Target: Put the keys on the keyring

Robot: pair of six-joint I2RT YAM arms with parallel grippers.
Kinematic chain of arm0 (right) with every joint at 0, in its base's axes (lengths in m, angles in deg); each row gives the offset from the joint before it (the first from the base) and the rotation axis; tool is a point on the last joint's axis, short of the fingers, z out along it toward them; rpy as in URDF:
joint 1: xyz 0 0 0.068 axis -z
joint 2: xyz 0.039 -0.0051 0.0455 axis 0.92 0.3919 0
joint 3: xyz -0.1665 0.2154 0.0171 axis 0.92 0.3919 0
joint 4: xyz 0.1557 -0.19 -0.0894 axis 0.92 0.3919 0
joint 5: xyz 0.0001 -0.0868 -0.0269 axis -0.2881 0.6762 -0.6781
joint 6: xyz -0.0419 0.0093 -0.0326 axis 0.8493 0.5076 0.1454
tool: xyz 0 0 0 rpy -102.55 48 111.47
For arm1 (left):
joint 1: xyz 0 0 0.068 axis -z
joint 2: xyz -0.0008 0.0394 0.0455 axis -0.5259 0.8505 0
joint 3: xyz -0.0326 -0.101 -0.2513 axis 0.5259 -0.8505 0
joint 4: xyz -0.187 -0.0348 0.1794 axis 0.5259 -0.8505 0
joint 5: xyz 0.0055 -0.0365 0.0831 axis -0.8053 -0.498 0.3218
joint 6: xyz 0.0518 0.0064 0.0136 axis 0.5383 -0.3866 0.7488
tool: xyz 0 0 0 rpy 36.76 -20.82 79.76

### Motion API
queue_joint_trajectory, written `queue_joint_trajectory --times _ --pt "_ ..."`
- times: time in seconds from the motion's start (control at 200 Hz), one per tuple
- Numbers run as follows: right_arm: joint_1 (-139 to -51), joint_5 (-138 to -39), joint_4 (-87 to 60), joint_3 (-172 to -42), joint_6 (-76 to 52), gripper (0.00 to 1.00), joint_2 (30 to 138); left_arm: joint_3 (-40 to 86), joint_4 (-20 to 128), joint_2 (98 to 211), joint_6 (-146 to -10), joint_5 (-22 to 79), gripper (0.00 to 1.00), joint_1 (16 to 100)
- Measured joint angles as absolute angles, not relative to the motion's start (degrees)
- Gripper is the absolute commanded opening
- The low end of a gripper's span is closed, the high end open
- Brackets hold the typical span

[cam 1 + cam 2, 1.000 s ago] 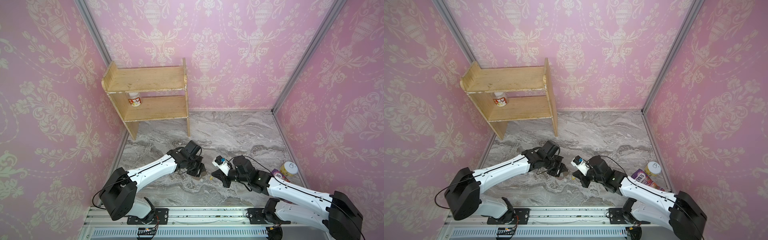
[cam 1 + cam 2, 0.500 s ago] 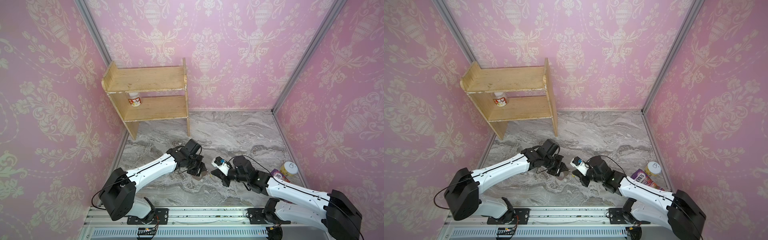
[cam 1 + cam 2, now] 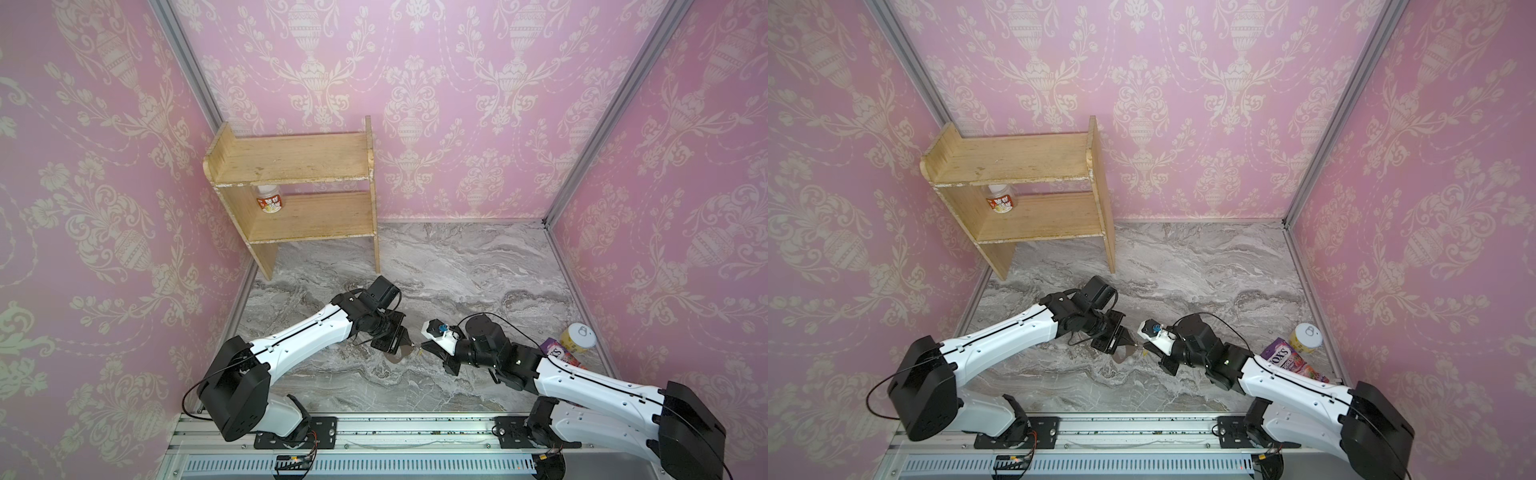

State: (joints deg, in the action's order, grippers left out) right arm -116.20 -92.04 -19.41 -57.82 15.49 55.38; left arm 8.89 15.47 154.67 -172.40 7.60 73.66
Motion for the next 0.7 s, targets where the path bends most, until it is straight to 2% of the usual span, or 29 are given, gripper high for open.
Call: queue_joint_trajectory --times 0.7 --pt "-117.60 -91.48 -19.37 -57.82 17.50 0.00 55.38 11.69 13.70 156.83 -168.88 5.22 0.00 73.51"
